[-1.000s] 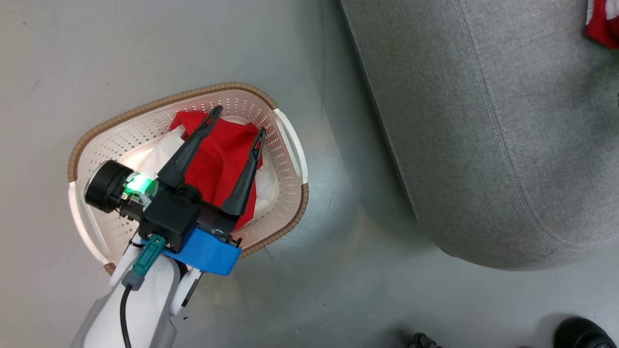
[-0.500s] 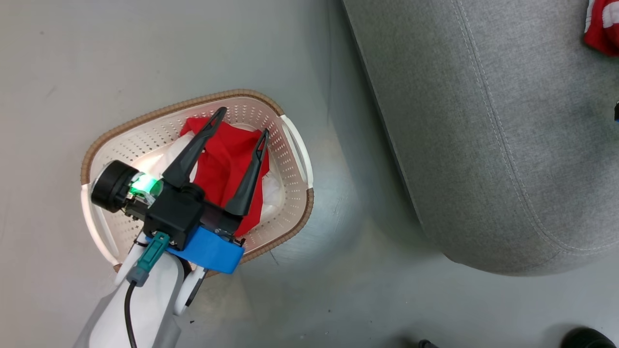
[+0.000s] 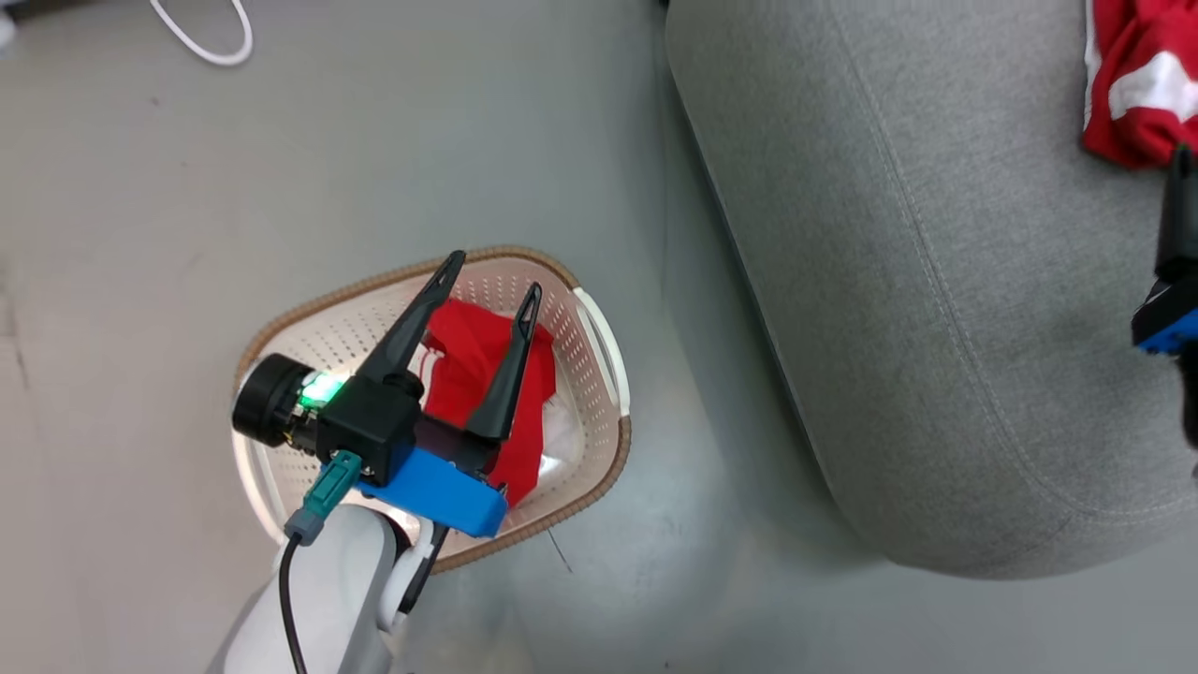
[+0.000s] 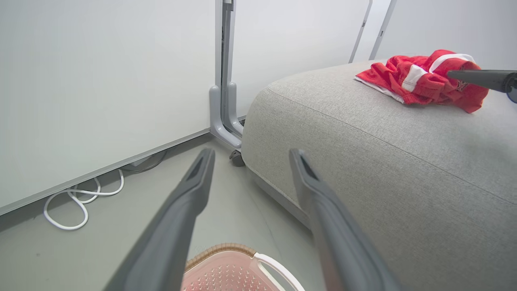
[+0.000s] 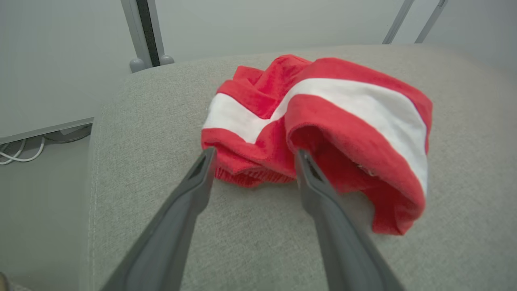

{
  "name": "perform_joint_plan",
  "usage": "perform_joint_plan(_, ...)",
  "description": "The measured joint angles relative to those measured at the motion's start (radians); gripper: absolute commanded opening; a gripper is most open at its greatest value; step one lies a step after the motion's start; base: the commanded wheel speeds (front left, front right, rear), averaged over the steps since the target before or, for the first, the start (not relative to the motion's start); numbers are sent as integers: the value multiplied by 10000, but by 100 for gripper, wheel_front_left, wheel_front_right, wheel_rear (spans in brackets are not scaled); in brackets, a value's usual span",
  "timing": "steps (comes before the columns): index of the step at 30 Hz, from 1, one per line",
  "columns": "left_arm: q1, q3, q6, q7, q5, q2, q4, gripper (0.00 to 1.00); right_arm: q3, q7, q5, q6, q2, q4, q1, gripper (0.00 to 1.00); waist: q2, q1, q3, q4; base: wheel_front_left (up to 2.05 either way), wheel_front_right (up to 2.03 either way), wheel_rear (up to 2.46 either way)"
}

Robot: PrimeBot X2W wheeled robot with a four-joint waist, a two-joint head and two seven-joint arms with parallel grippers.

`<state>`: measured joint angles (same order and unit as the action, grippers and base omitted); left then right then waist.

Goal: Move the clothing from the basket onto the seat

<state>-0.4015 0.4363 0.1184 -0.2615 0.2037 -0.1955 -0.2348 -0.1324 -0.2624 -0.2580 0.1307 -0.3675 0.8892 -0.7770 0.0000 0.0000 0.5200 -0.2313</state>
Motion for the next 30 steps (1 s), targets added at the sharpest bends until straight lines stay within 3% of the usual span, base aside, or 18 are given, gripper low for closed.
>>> perform_joint_plan(8,647,-414,13,-2,245,598,-579,100,337,0,153,0,497,-1546,1833,100,0,-1,-1339,262,0,0,0)
perform_joint_plan(16,1234,-1306,-75,-6,324,1026,-1030,100,416,0,265,2,1394,-3072,3537,100,0,-2,-2597,556,0,0,0)
perform_joint_plan(30,2258,-2541,-58,-6,393,1363,-1592,100,466,571,1037,0,2556,-5718,6079,100,0,-3,-4000,1587,0,0,0)
